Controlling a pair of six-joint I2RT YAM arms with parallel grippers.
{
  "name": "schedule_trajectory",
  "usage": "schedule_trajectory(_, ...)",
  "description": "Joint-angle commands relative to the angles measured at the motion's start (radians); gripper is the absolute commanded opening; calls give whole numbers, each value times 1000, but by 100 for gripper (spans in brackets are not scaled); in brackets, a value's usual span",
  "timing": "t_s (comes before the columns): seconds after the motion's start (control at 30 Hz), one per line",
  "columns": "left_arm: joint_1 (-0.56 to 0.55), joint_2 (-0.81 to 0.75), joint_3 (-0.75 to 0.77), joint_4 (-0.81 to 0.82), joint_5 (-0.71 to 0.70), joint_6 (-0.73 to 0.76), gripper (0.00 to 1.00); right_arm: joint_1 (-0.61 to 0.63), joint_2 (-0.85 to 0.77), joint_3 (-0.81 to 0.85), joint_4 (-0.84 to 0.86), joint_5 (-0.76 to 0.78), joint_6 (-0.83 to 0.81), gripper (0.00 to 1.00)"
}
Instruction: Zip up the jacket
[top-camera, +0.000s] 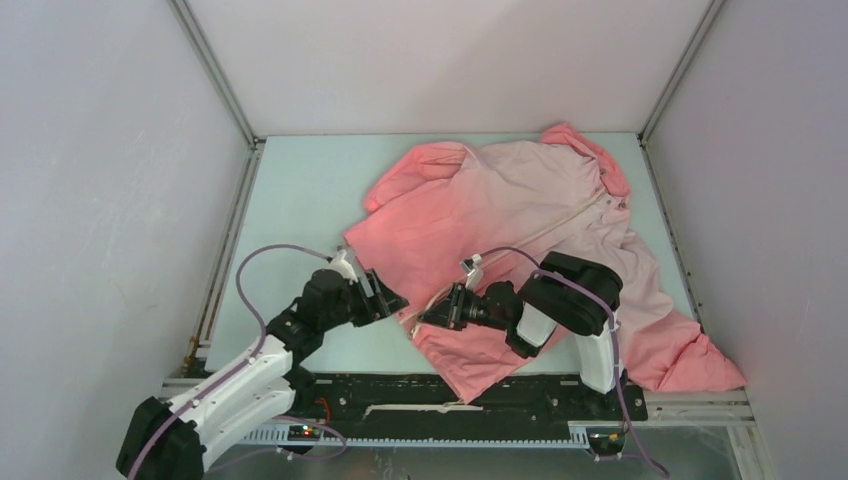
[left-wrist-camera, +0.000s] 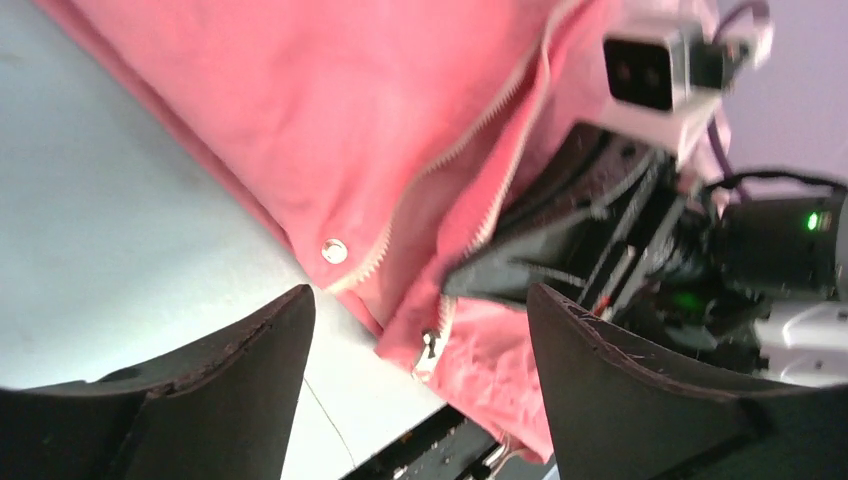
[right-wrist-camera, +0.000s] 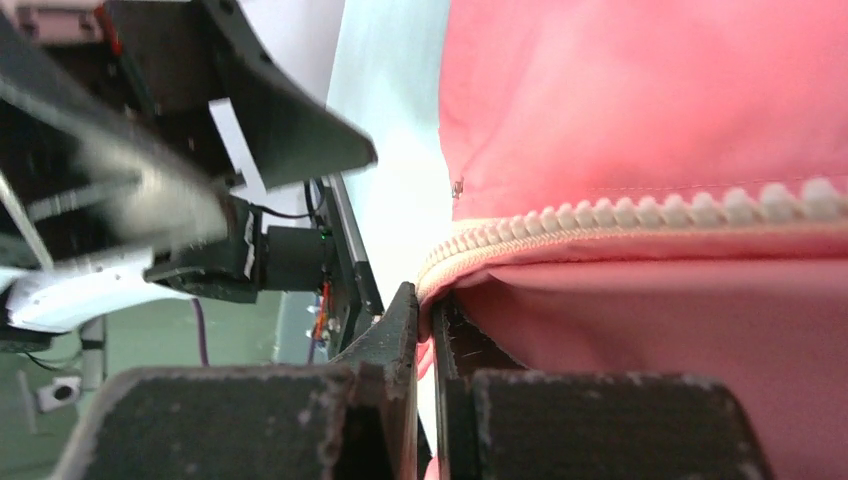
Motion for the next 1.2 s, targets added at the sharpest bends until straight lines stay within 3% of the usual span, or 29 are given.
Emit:
schedule_trajectory(0.0, 122, -1, -30, 55, 89, -37, 82, 25, -39, -16, 90, -16, -168, 0)
schedule_trajectory(0.3, 172, 133, -14, 82, 54, -5, 73, 39, -44, -52, 93, 44, -172, 0)
schedule_trajectory(0.63, 161, 331, 6, 194, 96, 28, 54, 35, -45, -58, 94, 52, -167, 0)
schedule_trajectory(1.17, 120, 433, 37, 280, 117, 27, 29, 35, -38, -56, 95, 61, -161, 0)
